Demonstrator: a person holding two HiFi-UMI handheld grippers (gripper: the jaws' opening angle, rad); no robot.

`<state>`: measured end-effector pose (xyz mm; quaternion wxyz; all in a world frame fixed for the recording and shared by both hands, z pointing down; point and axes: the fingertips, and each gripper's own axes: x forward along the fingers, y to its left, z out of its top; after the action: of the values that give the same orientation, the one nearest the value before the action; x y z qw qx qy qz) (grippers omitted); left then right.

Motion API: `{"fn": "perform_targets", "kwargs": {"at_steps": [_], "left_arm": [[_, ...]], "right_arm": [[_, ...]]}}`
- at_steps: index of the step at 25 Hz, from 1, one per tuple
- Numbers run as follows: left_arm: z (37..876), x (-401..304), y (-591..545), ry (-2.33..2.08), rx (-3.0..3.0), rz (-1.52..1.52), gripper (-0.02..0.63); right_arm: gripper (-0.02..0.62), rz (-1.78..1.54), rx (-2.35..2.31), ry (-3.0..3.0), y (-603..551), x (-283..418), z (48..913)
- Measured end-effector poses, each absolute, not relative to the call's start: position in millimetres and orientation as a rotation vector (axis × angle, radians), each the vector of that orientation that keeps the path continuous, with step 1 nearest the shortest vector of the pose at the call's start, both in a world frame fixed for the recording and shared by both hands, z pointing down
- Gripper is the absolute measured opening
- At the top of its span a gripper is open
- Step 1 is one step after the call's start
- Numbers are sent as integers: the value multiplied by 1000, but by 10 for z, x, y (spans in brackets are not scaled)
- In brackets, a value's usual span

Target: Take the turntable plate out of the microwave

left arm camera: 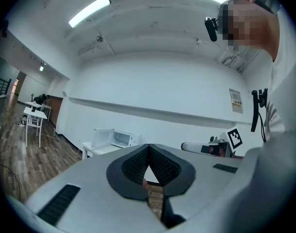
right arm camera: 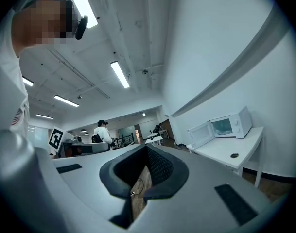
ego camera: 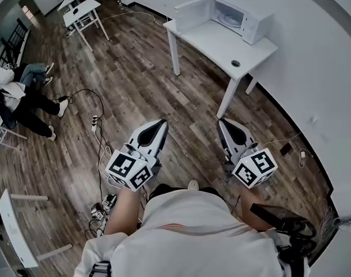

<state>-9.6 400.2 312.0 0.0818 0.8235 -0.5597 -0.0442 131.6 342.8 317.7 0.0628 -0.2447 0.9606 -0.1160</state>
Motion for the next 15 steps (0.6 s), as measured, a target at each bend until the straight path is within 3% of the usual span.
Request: {"fn": "perform_targets", "kwargs": {"at_steps": [15], "left_arm": [[3433,-216,2853,-1582,2459,-116,11]], "right_arm": [[2,-425,-824,2892,2397,1251,3531]]}}
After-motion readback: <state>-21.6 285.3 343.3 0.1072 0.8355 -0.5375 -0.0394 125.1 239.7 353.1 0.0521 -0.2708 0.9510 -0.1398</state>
